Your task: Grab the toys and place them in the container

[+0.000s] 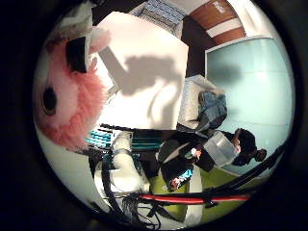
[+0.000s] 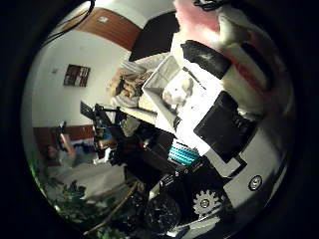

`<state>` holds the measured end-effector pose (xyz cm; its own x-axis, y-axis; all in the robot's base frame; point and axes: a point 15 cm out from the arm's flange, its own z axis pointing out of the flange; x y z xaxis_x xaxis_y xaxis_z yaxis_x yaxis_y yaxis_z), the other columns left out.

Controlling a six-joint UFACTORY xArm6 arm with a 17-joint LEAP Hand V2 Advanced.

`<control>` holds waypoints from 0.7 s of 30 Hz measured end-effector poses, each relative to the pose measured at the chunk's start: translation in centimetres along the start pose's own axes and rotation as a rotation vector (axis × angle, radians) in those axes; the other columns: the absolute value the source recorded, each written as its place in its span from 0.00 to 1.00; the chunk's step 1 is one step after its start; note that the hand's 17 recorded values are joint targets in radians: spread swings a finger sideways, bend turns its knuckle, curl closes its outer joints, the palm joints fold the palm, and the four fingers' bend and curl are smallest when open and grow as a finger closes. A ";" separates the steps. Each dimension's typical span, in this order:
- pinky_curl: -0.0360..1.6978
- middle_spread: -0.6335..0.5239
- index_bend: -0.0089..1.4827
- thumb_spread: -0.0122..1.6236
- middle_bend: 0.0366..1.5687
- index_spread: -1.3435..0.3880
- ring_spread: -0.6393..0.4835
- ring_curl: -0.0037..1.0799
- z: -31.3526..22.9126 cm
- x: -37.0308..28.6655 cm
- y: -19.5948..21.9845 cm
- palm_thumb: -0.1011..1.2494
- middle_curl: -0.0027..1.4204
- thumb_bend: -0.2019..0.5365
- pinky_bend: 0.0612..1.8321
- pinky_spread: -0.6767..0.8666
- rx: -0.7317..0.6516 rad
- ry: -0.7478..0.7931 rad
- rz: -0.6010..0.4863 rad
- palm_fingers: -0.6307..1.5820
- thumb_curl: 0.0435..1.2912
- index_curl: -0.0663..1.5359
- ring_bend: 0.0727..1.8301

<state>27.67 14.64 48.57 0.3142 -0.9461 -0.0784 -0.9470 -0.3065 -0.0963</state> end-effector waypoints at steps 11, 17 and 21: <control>0.67 0.36 0.60 0.77 0.76 0.58 0.34 0.75 2.1 -7.9 -3.6 0.80 0.70 0.26 0.62 0.28 -0.055 -0.005 -0.127 0.75 0.33 0.72 0.72; 0.68 0.36 0.59 0.77 0.75 0.58 0.34 0.76 3.3 -9.3 -6.0 0.80 0.71 0.26 0.61 0.28 -0.012 -0.017 -0.140 0.75 0.33 0.72 0.72; 0.62 0.35 0.47 0.76 0.70 0.57 0.34 0.71 3.1 -9.8 -7.2 0.74 0.68 0.23 0.56 0.24 0.037 -0.035 -0.141 0.71 0.32 0.70 0.70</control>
<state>31.61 26.48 46.96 0.4469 -0.8894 -0.0962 -0.8903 -0.4317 -0.1448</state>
